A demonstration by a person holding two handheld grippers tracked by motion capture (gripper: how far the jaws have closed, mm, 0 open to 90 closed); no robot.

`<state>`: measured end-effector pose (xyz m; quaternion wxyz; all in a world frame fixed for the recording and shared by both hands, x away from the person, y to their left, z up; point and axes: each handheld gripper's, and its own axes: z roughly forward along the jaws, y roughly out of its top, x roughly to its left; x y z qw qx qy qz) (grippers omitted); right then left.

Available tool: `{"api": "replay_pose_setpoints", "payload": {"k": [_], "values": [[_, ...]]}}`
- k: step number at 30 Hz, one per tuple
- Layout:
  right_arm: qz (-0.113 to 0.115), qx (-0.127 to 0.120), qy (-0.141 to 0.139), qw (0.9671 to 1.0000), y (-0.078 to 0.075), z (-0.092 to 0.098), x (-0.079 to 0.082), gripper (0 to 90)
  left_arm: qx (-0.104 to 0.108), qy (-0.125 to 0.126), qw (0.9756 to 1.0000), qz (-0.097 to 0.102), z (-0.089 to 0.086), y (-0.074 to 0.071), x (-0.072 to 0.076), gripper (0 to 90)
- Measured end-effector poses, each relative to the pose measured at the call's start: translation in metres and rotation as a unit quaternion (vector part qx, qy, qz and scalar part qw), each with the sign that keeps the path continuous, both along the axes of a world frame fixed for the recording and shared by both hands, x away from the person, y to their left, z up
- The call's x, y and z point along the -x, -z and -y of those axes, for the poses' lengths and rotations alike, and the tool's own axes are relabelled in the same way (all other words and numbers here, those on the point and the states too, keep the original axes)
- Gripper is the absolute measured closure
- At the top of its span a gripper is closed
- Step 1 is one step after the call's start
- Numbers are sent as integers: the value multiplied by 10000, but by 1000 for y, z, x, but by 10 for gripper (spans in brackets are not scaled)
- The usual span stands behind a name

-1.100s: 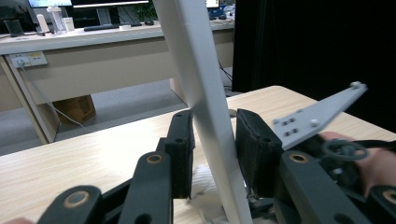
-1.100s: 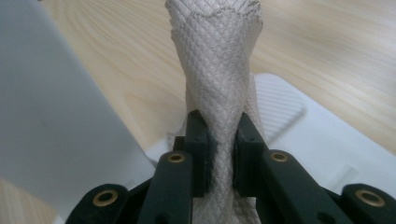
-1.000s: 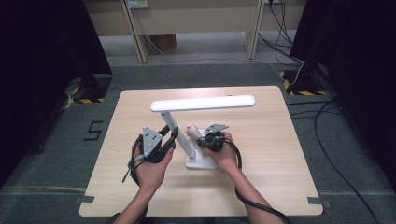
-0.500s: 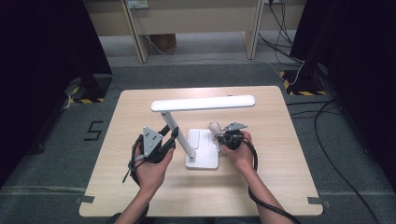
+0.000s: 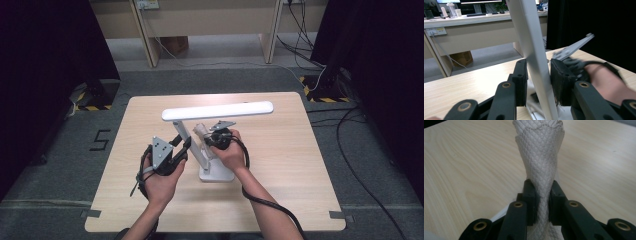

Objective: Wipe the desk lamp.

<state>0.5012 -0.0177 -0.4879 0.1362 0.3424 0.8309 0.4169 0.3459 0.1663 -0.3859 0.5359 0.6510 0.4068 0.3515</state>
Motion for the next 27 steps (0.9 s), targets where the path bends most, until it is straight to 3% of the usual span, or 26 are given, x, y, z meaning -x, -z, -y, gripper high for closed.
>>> {"api": "replay_pose_setpoints", "payload": {"k": [4,7,14,18,20,27], "values": [[-128,-2,46,9999,8,-3,-5,791,-5,5,10000,3,0,0,0,668],[-98,78,150,9998,7,3,-7,792,-16,-3,10000,16,1,0,0,668],[-81,-24,419,9991,9,18,-11,791,-26,-26,10000,12,1,0,0,669],[-79,153,598,9981,10,25,-12,793,-25,-20,10000,10,1,0,0,669],[-123,28,655,9978,13,30,-13,793,-23,-19,10000,13,1,0,0,669],[-43,179,784,9968,12,40,-13,793,-18,-26,10000,20,1,0,1,670]]}}
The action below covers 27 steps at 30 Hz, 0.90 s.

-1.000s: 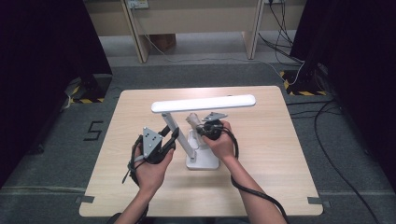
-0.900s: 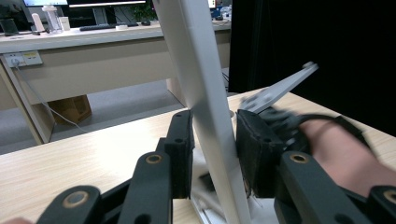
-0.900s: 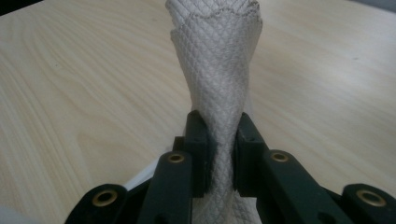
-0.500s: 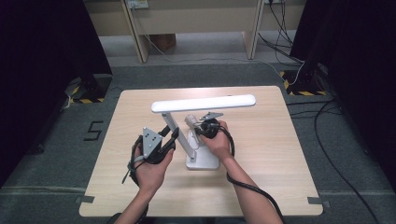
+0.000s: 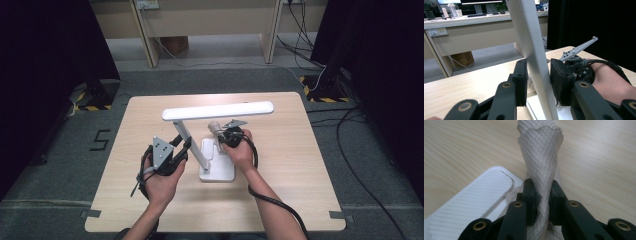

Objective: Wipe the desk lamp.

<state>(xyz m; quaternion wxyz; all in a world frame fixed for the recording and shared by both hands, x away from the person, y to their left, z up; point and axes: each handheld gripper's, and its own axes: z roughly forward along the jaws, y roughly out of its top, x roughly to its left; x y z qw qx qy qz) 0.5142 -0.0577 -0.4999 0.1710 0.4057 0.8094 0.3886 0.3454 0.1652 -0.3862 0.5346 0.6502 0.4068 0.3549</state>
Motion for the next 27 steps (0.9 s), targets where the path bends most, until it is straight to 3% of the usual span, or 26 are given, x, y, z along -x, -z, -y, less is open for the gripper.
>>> {"api": "replay_pose_setpoints", "payload": {"k": [9,19,27], "values": [[-6,97,307,9995,0,25,1,793,-29,-11,10000,-3,1,0,0,670],[-11,312,461,9984,-2,36,1,793,-56,49,10000,-32,3,0,5,672],[-272,417,647,9967,4,53,5,790,-79,78,9999,-57,5,1,7,672]]}}
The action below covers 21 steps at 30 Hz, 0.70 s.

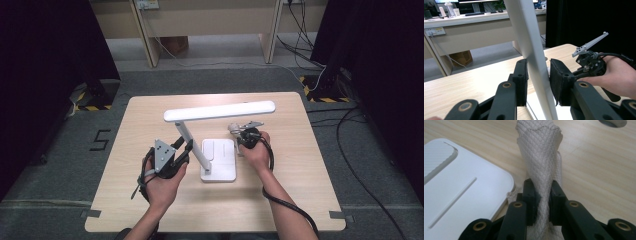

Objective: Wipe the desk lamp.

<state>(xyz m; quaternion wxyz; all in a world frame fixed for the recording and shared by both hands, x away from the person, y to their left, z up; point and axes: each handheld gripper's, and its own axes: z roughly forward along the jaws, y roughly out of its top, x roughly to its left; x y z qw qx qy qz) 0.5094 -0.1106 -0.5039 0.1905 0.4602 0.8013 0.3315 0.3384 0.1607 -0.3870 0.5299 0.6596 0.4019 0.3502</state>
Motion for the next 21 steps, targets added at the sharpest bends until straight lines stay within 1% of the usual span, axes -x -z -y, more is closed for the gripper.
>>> {"api": "replay_pose_setpoints", "payload": {"k": [1,5,8,11,12,14,15,17,18,20,21], "values": [[27,-9,-44,10000,1,0,0,788,1,12,10000,2,1,0,0,672],[-30,-110,-19,9999,2,-3,1,766,-20,53,10000,-5,2,0,2,669],[-53,-138,-3,9999,2,-4,1,746,-20,73,10000,-15,2,0,3,667],[-92,-165,49,9998,1,-2,1,678,41,118,9999,-33,0,0,2,657],[-90,-182,59,9998,0,-2,2,648,71,158,9998,-26,-1,0,1,642],[3,-188,29,9998,-1,1,4,590,161,264,9995,-38,-3,0,0,587],[35,-214,4,9998,-2,2,5,569,200,292,9994,-12,-4,0,0,564],[105,-261,-22,9996,-5,6,9,540,123,402,9991,11,-7,-1,0,505],[167,-262,-34,9995,-6,9,11,527,117,516,9986,-37,-8,-1,1,474],[275,-312,-78,9991,-10,15,15,499,129,664,9977,-29,-10,0,4,448],[282,-387,-70,9988,-12,18,18,490,67,721,9974,-3,-11,1,6,435]]}}
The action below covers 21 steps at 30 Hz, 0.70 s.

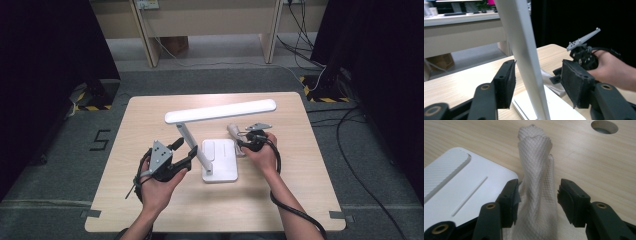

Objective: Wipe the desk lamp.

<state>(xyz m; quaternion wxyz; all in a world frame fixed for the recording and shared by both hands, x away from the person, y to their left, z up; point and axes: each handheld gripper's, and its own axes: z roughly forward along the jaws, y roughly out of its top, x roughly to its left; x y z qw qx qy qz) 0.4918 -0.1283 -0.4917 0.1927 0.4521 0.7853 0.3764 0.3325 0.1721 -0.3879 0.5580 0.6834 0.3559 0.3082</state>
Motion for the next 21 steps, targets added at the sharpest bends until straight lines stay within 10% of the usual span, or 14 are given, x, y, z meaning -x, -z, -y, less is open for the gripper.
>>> {"api": "replay_pose_setpoints", "payload": {"k": [11,21], "values": [[176,-263,-211,9993,-5,45,46,475,-151,458,9984,-309,-28,28,17,364],[242,-450,-220,9985,11,90,117,441,-465,36,9957,-799,-70,82,13,348]]}}
